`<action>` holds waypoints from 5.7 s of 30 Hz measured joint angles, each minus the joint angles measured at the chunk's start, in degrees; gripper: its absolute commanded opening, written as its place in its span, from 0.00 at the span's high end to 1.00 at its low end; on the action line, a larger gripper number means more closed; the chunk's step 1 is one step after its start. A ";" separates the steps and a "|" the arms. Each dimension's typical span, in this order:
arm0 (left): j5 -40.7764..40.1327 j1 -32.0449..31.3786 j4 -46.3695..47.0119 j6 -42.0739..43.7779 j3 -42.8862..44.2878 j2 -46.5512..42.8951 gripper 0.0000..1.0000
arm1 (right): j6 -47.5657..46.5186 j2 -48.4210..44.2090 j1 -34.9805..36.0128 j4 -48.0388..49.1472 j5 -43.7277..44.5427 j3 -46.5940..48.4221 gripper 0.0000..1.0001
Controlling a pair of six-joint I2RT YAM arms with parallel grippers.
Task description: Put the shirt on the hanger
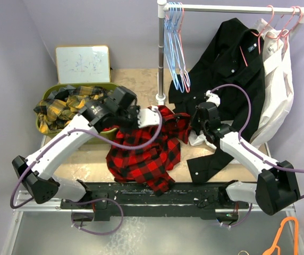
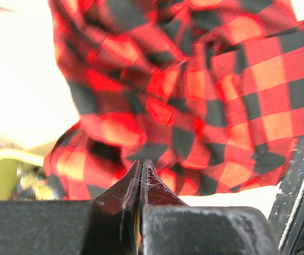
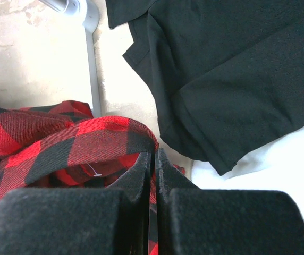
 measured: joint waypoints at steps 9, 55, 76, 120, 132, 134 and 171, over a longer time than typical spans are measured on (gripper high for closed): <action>3.76 7.30 -1.57 -0.61 -0.39 0.63 0.23 | 0.13 0.02 0.00 0.00 -0.07 0.00 1.00; -4.17 -9.79 19.17 -5.20 -21.57 16.57 1.00 | 0.83 1.66 -0.04 2.80 -1.60 -2.36 1.00; 7.48 -14.08 11.47 -4.15 -16.39 15.65 0.00 | 1.27 1.66 -0.04 2.99 -1.62 -2.49 1.00; 7.74 -0.37 18.84 -5.01 -14.03 21.18 0.37 | 1.55 2.82 -0.04 3.87 -1.75 -3.34 1.00; 5.99 -1.79 16.94 -4.50 -14.80 19.58 1.00 | 1.55 3.50 -0.04 4.07 -1.77 -3.34 1.00; 6.32 -2.51 14.19 -4.50 -13.64 16.83 1.00 | 1.55 3.69 -0.04 4.13 -1.77 -3.34 1.00; -2.08 27.36 17.44 -15.91 11.06 10.93 1.00 | 5.66 3.74 -0.09 4.70 -11.04 -3.32 1.00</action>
